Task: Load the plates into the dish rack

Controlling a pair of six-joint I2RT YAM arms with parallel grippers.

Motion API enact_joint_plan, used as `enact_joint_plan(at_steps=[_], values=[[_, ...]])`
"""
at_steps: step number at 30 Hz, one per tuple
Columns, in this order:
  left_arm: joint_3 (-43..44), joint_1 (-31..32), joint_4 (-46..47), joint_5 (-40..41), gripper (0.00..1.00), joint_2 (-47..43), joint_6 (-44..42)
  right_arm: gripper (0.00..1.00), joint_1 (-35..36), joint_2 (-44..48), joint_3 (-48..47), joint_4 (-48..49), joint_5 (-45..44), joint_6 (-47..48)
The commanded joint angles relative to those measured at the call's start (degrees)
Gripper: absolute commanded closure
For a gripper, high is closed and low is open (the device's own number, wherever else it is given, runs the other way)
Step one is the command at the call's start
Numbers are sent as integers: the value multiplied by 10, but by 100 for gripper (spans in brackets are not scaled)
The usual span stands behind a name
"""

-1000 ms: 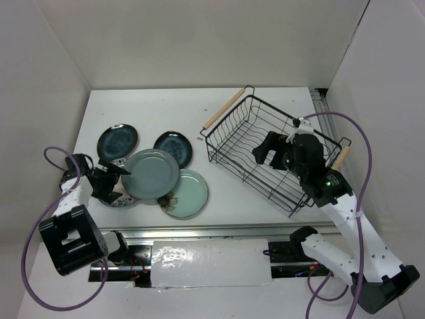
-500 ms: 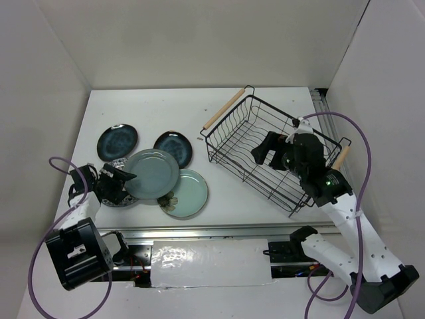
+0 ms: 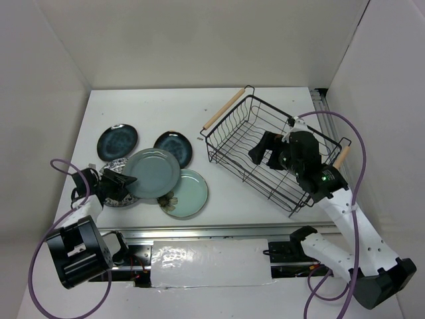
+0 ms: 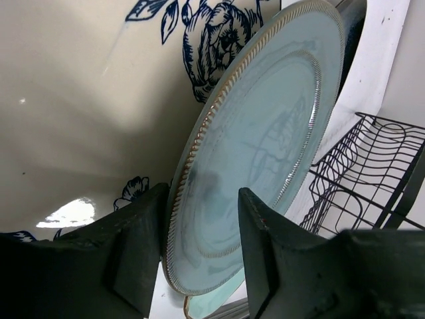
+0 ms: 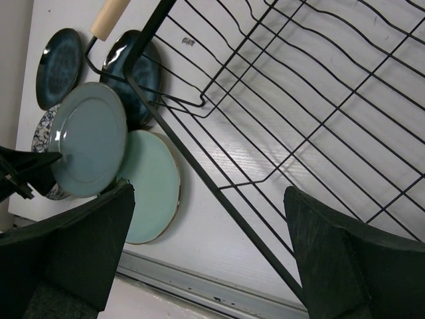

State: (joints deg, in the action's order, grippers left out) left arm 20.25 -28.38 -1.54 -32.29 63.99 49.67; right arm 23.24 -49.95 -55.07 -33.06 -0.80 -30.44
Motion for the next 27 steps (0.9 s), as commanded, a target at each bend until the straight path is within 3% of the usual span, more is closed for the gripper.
enact_joint_plan(at_steps=[1,3,6,7,8,10,23,27], values=[[0,-2,36,-6,43,-4,-2,0,-3,-1,-21,19,5,-1],[4,-1,30,-1,44,3,-3,0,-3,-2,-24,20,4,3],[21,-2,17,6,60,9,1,0,-3,-15,-36,12,17,-1],[25,-2,0,7,80,8,1,0,-3,-23,-40,11,18,-1],[29,-1,-7,10,91,4,0,0,-3,-28,-43,7,18,0],[47,-1,-29,16,100,-1,1,0,-3,-30,-49,9,19,1],[213,-2,-129,-109,100,-29,-91,0,29,-66,-116,-14,-18,20],[315,-1,-187,-174,100,-46,-133,0,32,-72,-130,-18,-12,27]])
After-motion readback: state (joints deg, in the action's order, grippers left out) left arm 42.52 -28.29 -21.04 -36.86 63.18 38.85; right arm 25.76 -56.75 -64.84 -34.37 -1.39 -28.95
